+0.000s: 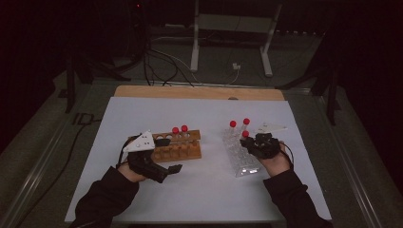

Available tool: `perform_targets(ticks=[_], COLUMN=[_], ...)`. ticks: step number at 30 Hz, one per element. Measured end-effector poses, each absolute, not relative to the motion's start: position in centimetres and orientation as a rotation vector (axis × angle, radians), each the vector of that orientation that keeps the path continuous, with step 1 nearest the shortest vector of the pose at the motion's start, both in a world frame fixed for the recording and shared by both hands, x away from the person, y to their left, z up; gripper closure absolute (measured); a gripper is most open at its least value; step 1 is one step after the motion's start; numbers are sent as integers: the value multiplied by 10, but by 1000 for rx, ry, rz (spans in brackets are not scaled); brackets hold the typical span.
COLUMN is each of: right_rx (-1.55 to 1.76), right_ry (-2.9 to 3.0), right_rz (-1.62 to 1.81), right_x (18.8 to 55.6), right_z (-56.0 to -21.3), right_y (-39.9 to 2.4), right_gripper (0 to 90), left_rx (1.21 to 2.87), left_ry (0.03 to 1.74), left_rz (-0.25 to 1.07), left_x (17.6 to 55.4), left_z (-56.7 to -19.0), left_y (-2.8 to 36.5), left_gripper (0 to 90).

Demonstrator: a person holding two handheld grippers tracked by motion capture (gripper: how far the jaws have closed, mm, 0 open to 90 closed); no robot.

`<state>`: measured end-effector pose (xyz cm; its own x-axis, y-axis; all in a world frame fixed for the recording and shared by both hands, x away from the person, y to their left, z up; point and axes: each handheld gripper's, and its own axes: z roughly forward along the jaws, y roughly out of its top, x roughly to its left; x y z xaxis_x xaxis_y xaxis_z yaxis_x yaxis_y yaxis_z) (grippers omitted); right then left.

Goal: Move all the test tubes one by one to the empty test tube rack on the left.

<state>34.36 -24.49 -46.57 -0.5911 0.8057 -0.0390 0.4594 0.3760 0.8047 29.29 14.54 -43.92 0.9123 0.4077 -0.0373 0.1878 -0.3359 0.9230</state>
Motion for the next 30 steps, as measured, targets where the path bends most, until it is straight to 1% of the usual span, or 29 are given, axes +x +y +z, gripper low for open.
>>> perform_targets(ticks=[22, 30], right_rx=[1045, 976], right_ry=[2116, 2134], right_rz=[1179, 1234], right_x=[320, 306], right_z=[-426, -413], right_y=[-257, -246], right_gripper=[748, 748], left_rx=[1918, 1912], left_ry=[432, 433], left_rz=[256, 257], left_x=[291, 290], left_z=[-435, -430], left_y=[145, 143], left_gripper=[17, 17])
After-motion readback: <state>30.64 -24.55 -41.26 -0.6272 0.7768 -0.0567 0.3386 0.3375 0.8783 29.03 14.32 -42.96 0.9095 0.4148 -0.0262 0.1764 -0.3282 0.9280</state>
